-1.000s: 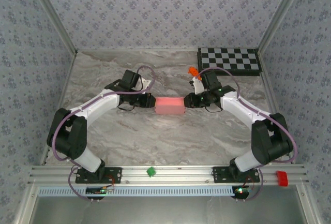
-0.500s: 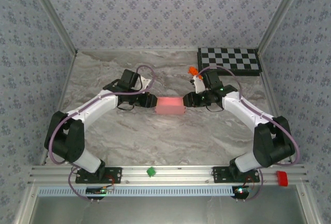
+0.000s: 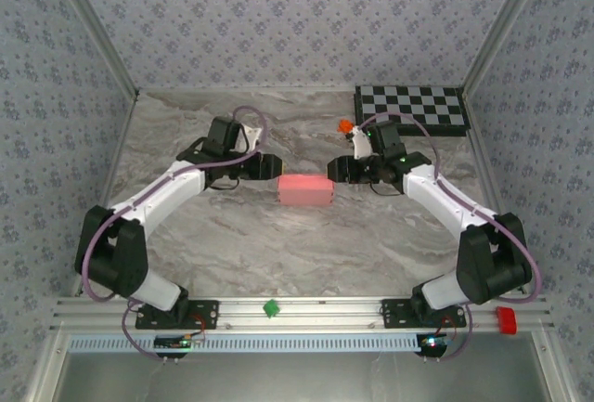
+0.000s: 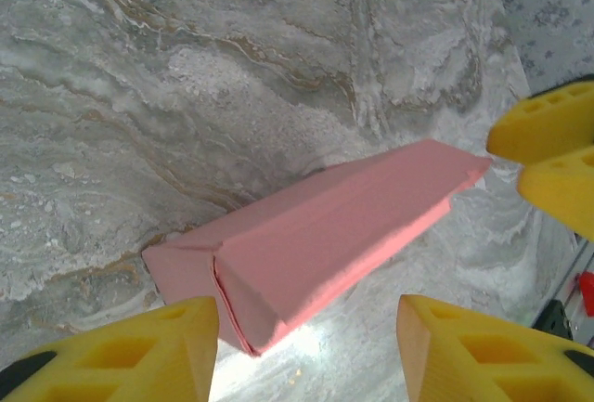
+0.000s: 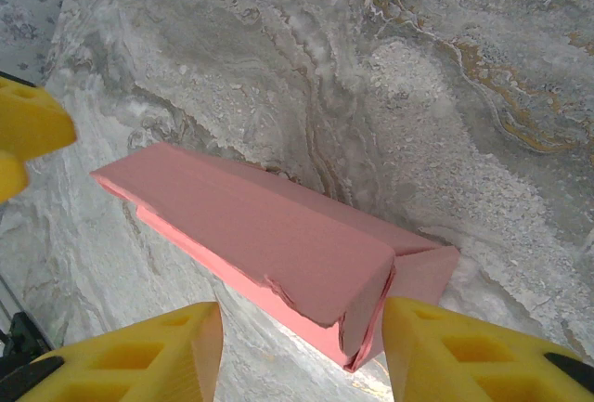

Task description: Fold the paper box

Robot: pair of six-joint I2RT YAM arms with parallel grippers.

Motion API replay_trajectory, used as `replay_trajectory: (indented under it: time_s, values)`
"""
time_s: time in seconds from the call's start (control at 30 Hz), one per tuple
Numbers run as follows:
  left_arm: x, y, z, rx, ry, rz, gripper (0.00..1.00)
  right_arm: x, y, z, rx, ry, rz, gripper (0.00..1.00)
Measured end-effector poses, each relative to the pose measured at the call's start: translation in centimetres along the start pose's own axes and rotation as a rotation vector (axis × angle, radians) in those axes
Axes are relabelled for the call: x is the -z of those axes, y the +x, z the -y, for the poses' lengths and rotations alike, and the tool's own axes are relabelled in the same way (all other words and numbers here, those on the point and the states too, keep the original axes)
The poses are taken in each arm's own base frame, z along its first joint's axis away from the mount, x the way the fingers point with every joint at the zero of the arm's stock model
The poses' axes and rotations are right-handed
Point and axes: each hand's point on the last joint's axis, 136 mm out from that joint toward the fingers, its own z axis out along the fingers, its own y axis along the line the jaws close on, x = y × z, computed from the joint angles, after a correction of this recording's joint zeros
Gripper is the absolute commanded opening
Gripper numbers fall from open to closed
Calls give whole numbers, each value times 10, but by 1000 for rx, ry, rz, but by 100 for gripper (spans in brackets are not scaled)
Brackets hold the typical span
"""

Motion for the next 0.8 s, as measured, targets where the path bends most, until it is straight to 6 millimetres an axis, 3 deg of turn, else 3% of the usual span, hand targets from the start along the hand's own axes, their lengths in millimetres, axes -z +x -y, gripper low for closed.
replay_trajectory:
  time_s: [0.23, 0.8]
  values:
    - [-17, 4, -13, 70, -18, -35, 53, -6, -2, 7, -42, 11, -10, 49]
    - [-25, 5, -18, 106, -27, -54, 49, -13, 2, 15, -70, 21, -33, 48]
